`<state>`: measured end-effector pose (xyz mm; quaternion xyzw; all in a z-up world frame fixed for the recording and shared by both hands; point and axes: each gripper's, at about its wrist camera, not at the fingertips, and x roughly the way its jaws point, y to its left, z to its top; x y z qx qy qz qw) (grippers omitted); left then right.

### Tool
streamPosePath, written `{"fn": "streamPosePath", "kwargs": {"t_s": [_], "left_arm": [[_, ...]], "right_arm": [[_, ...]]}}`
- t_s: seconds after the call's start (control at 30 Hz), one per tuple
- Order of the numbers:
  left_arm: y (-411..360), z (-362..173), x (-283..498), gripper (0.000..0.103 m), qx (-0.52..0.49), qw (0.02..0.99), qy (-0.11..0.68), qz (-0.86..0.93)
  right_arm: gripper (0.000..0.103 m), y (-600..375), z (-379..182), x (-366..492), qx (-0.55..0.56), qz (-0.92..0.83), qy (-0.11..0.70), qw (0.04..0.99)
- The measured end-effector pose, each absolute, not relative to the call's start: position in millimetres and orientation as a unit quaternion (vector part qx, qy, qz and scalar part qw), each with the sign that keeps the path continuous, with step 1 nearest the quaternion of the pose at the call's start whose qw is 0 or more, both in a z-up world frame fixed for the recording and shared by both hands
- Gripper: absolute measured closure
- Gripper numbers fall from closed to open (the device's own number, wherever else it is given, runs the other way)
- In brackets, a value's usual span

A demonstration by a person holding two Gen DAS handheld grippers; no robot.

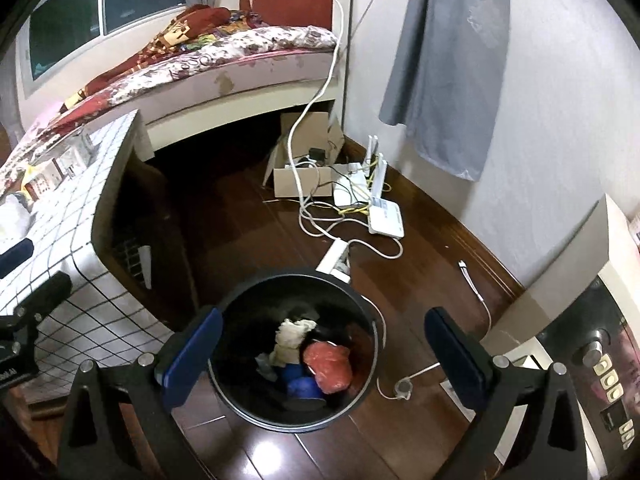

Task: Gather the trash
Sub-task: 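Move both tools back over the table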

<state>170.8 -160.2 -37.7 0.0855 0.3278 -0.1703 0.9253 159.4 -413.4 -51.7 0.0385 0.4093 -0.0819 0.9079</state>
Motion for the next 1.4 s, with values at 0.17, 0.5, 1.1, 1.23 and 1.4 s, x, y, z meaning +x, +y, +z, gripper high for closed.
{"fn": "streamPosePath", "kwargs": {"t_s": [0.17,0.5,1.1,1.23,1.4], "left_arm": [[-139,-29,173,0.004,0.079,0.932,0.322,-0.147],[-101,-14,172,0.004,0.069,0.942,0.307,-0.119],[17,-21,192,0.004,0.018,0.948,0.318,-0.001],[43,-25,201,0.004,0.000,0.945,0.326,0.031],[70,-27,214,0.007,-0.045,0.943,0.326,0.047]], "right_arm": [[0.001,-392,-40,165,0.033,-0.063,0.396,0.915],[0.001,-357,-39,186,0.039,-0.022,0.395,0.917],[0.001,-254,-32,227,0.053,0.092,0.394,0.913],[0.001,-236,-25,232,0.046,0.110,0.378,0.918],[0.001,-213,-21,240,0.018,0.127,0.368,0.921]]}}
